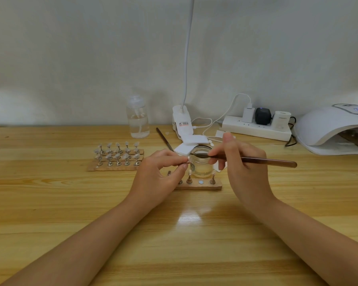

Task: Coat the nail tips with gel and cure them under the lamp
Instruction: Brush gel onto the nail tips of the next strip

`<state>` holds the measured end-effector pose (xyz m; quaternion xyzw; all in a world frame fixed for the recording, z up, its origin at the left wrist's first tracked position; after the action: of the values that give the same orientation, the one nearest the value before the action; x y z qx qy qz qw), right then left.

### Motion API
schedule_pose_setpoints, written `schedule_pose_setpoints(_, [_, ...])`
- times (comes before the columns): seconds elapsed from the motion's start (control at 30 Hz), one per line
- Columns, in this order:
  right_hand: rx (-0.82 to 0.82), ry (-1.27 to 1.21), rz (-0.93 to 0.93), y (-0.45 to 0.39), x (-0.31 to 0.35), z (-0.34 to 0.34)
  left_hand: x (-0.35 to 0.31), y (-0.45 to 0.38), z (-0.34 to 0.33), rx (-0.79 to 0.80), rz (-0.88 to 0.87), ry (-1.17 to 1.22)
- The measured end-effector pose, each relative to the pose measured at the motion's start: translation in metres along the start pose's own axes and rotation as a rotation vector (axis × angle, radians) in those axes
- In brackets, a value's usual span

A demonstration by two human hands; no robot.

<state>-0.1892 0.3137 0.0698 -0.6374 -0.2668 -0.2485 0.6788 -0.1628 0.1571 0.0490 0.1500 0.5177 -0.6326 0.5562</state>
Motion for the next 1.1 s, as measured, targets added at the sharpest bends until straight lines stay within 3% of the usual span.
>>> schedule_pose_setpoints(0.27, [0.050,0.002,-0.046,0.002,-0.001,-0.007,0.002,0.000,0.000,-0.003,0.014,-0.007])
schedule_pose_setpoints(0.7, [-0.045,-0.044,-0.008,0.000,-0.002,0.006,0.000,0.000,0.001,0.004,0.018,0.019])
schedule_pose_setpoints(1.1, [0.018,-0.007,-0.045,0.002,-0.004,-0.002,0.001,0.000,0.001,-0.002,0.017,0.003])
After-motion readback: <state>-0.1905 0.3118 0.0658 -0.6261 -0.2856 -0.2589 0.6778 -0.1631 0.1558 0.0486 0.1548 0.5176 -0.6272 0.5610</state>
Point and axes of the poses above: each hand's wrist, its own y-axis away from the middle knuckle, its own z-axis out of the back of the hand, x = y × z, the point moved 10 cm from there along -y, towards the middle knuckle, and after that the axes turned 8 degrees about z, right-handed, at the moved point
